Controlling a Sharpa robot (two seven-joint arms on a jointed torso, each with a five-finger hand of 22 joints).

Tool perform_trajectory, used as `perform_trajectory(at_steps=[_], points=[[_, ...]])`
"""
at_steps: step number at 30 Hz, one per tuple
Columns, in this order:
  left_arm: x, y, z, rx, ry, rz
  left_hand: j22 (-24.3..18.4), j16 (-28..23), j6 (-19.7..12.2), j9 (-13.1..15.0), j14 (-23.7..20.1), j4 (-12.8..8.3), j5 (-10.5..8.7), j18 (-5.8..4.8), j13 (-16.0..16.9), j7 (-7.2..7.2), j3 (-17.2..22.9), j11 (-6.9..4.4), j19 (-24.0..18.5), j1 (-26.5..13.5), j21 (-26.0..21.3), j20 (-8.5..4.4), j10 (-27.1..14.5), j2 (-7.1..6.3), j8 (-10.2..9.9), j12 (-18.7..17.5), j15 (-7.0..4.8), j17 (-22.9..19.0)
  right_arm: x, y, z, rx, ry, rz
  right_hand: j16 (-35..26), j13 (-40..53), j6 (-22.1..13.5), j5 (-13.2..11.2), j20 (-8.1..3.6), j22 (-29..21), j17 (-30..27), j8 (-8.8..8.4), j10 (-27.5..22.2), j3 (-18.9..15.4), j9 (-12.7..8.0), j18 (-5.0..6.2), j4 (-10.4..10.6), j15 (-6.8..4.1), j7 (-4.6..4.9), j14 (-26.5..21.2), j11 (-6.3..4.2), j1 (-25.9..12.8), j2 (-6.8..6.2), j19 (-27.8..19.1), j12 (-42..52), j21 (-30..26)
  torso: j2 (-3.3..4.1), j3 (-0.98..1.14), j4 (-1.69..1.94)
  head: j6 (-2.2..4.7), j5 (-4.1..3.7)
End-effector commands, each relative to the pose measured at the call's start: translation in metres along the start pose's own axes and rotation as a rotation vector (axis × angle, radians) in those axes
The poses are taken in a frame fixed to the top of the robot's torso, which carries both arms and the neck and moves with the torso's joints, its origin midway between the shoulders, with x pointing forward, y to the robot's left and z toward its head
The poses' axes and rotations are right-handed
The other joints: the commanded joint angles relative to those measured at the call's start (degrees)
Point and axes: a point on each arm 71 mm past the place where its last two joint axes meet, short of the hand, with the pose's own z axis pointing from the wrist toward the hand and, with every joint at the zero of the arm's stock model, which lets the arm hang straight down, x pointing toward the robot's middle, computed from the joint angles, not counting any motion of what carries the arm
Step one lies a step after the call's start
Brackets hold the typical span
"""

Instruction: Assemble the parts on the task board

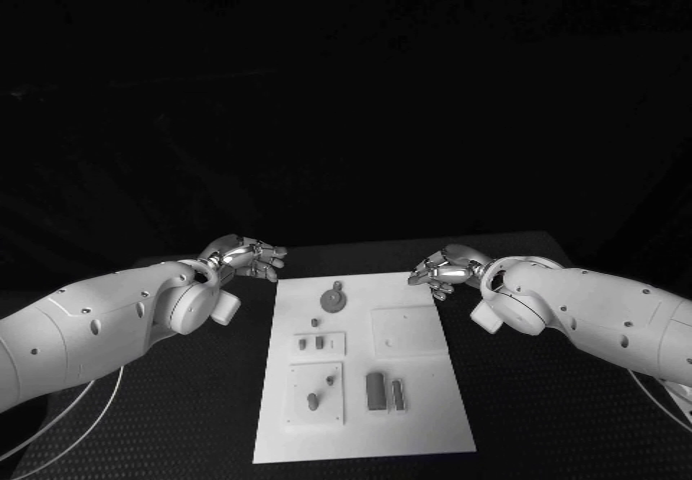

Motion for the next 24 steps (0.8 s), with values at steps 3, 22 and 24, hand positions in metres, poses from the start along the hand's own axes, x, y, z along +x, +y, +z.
perform_trajectory(at_steps=[3, 22, 24], points=[[-0.001, -0.009, 0.01, 0.062, 0.014, -0.066, -0.2, -0.7, 0.3, 0.0, 0.4, -0.3, -0.13, 0.37, 0.1, -0.3, 0.4, -0.3, 0.3, 0.3, -0.3, 0.0, 0.9, 0.89, 0.4, 0.4, -0.07, 0.0, -0.024, 0.008, 0.019, -0.146, -0.098, 0.148, -10.4, -10.2, -1.5, 0.1, 2.8, -2.8, -5.1, -0.16, -3.4, 1.3, -0.2, -2.12, -1.2, 1.67, 0.76, -5.9, 1.34, 0.4, 1.84, -7.2, -11.8, -7.0, -2.27, -1.15, -1.01, 3.41, 0.55], [-0.018, -0.016, 0.026, 0.129, -0.031, -0.144, -10.7, -16.3, -3.7, -0.9, -9.9, -2.2, -0.26, -0.05, -6.0, -2.09, 1.1, -0.49, -8.4, -1.9, -0.7, 3.96, -4.8, 1.88, -1.0, -8.6, 3.7, -4.6, -0.021, -0.005, 0.034, -0.17, -0.112, 0.293, -55.8, -45.0, -9.6, 0.1, 9.18, -14.4, -25.1, -1.41, -6.1, -0.8, -6.4, -7.03, -0.9, 13.92, 2.67, -18.6, 7.63, 1.8, 5.76, -26.9, -46.9, -30.9, -3.61, -1.23, -1.53, 4.53, 3.03], [-0.016, -0.016, 0.026, 0.128, -0.021, -0.147, -11.3, -16.3, -3.6, -0.9, -9.4, -2.2, -0.25, -0.05, -6.2, -2.12, 1.2, -0.54, -8.3, -1.8, -0.6, 3.94, -4.6, 2.01, -0.9, -8.7, 3.74, -4.5, -0.02, -0.006, 0.035, -0.168, -0.111, 0.298, -56.4, -46.0, -9.7, 0.0, 9.23, -14.4, -25.2, -1.17, -5.7, -2.2, -6.8, -6.9, -1.3, 13.99, 2.8, -18.4, 7.74, 1.5, 6.11, -26.6, -47.4, -31.3, -3.52, -1.05, -1.35, 4.4, 3.1]])
